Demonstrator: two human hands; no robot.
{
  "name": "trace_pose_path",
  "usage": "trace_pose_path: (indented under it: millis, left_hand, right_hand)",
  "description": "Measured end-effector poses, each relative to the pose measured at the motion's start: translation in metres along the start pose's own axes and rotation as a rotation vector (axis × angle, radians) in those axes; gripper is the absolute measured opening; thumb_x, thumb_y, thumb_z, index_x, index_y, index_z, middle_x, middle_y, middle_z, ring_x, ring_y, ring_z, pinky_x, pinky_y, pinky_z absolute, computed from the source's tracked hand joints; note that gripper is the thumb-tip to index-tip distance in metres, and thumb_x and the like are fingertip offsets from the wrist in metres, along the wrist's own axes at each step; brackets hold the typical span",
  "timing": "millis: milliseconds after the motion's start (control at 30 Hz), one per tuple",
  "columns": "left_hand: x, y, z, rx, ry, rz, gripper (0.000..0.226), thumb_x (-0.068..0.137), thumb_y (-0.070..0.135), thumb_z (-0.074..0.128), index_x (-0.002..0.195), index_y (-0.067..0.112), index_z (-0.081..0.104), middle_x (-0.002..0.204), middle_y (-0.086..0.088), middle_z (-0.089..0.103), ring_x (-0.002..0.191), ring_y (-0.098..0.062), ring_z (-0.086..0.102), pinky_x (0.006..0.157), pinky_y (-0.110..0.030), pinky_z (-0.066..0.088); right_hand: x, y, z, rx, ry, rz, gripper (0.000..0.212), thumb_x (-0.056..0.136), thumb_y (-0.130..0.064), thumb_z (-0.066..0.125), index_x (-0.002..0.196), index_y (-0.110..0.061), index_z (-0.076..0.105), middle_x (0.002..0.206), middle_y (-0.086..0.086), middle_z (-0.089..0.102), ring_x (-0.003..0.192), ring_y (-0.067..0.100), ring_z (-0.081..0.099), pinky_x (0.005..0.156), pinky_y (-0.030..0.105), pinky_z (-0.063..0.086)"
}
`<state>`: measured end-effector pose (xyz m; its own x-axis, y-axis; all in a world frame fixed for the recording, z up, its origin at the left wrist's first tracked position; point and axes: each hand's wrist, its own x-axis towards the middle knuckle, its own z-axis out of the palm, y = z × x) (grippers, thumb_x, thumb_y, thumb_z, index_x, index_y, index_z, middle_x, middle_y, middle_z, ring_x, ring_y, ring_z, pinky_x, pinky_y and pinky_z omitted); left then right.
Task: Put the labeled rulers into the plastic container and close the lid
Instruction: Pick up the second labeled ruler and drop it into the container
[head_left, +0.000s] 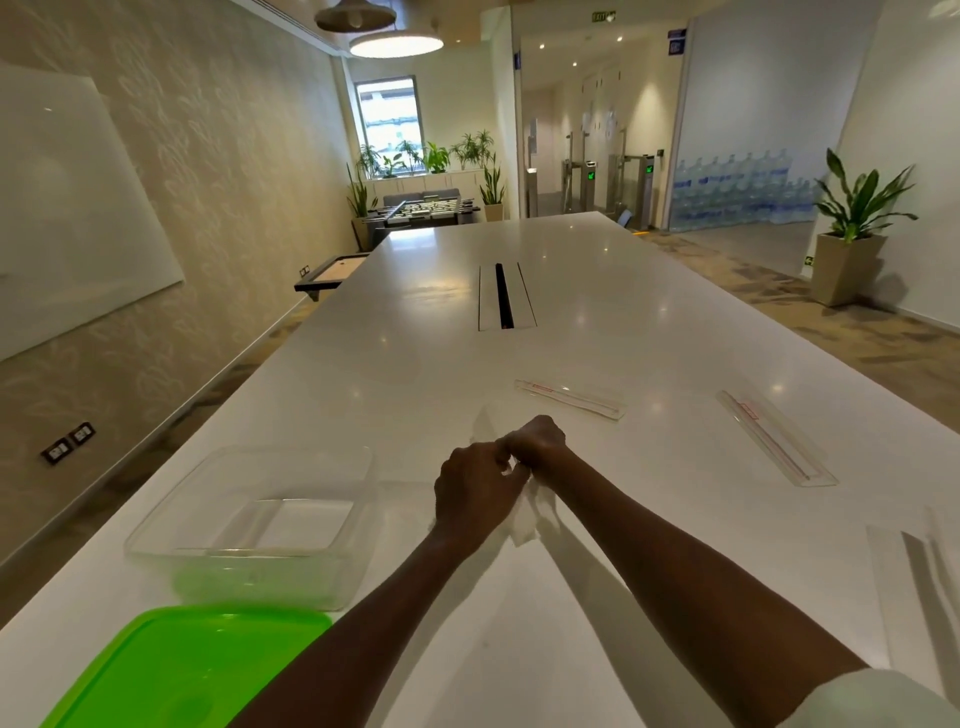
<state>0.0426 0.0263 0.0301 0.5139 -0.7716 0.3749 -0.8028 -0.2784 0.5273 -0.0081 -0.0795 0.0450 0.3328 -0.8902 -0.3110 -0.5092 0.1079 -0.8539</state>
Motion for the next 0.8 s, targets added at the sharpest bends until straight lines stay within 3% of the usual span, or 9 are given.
trace_pose_path:
  millis: [67, 200, 300, 367, 500, 567, 700, 800]
  left_hand:
    - [0.003, -0.005, -0.005, -0.017, -0.014, -0.006, 0.028, 0.082, 0.044, 0.059, 0.095, 0.025, 0.073, 0.089, 0.004, 0.075, 0.084, -0.017, 0.069, 0.065, -0.026, 0.05]
    - [0.011, -0.015, -0.016, -0.049, 0.062, -0.028, 0.022, 0.084, 0.033, 0.06, 0.097, 0.021, 0.072, 0.091, 0.003, 0.075, 0.084, -0.015, 0.07, 0.069, -0.023, 0.05]
    - [0.017, -0.023, -0.019, -0.031, 0.079, -0.015, 0.025, 0.085, 0.017, 0.06, 0.109, 0.017, 0.067, 0.103, -0.001, 0.073, 0.091, -0.018, 0.068, 0.075, -0.028, 0.052]
    - [0.021, -0.029, -0.018, 0.002, 0.038, 0.018, 0.036, 0.084, 0.01, 0.062, 0.119, 0.014, 0.063, 0.116, -0.006, 0.068, 0.104, -0.021, 0.064, 0.084, -0.031, 0.052]
    - [0.023, -0.039, -0.015, 0.062, -0.069, 0.077, 0.045, 0.081, 0.009, 0.068, 0.126, 0.013, 0.06, 0.126, -0.008, 0.064, 0.119, -0.025, 0.054, 0.095, -0.036, 0.049]
    - [0.023, -0.042, -0.014, 0.07, -0.12, 0.108, 0.042, 0.08, 0.01, 0.069, 0.121, 0.013, 0.064, 0.122, -0.008, 0.067, 0.115, -0.025, 0.058, 0.092, -0.041, 0.051]
    - [0.02, -0.046, -0.013, 0.022, -0.174, 0.078, 0.032, 0.074, 0.01, 0.063, 0.102, 0.022, 0.072, 0.093, -0.002, 0.074, 0.084, -0.02, 0.067, 0.069, -0.035, 0.055]
    - [0.019, -0.047, -0.012, -0.031, -0.157, 0.026, 0.031, 0.072, 0.01, 0.062, 0.097, 0.025, 0.073, 0.087, 0.003, 0.073, 0.079, -0.015, 0.065, 0.067, -0.034, 0.055]
  right_hand:
    - [0.003, -0.003, -0.006, -0.045, -0.05, -0.052, 0.021, 0.061, -0.007, 0.078, 0.079, -0.001, 0.068, 0.074, 0.009, 0.063, 0.07, 0.02, 0.06, 0.054, 0.027, 0.046]
    - [0.01, -0.004, -0.021, -0.136, -0.211, -0.205, 0.026, 0.067, -0.001, 0.077, 0.092, 0.004, 0.073, 0.093, 0.02, 0.07, 0.09, 0.03, 0.067, 0.068, 0.031, 0.045]
    - [0.014, -0.007, -0.028, -0.314, -0.323, -0.282, 0.049, 0.068, -0.004, 0.08, 0.116, -0.01, 0.071, 0.099, 0.0, 0.07, 0.079, 0.011, 0.065, 0.066, 0.019, 0.052]
    - [0.017, -0.01, -0.029, -0.418, -0.383, -0.297, 0.051, 0.069, -0.008, 0.08, 0.118, -0.017, 0.07, 0.099, -0.004, 0.07, 0.078, 0.011, 0.066, 0.064, 0.02, 0.054]
    - [0.022, -0.01, -0.029, -0.556, -0.433, -0.36, 0.049, 0.07, -0.01, 0.08, 0.116, -0.023, 0.071, 0.115, 0.002, 0.072, 0.098, 0.019, 0.069, 0.09, 0.036, 0.057]
    - [0.022, -0.01, -0.03, -0.587, -0.457, -0.391, 0.05, 0.07, -0.01, 0.079, 0.117, -0.023, 0.071, 0.116, 0.001, 0.072, 0.104, 0.02, 0.068, 0.093, 0.037, 0.056]
    - [0.023, -0.01, -0.032, -0.625, -0.485, -0.448, 0.048, 0.07, -0.01, 0.077, 0.115, -0.026, 0.072, 0.11, -0.005, 0.073, 0.094, 0.015, 0.066, 0.083, 0.031, 0.055]
    - [0.026, -0.007, -0.03, -0.657, -0.475, -0.473, 0.046, 0.071, -0.013, 0.077, 0.114, -0.027, 0.073, 0.112, -0.004, 0.073, 0.096, 0.015, 0.065, 0.085, 0.032, 0.054]
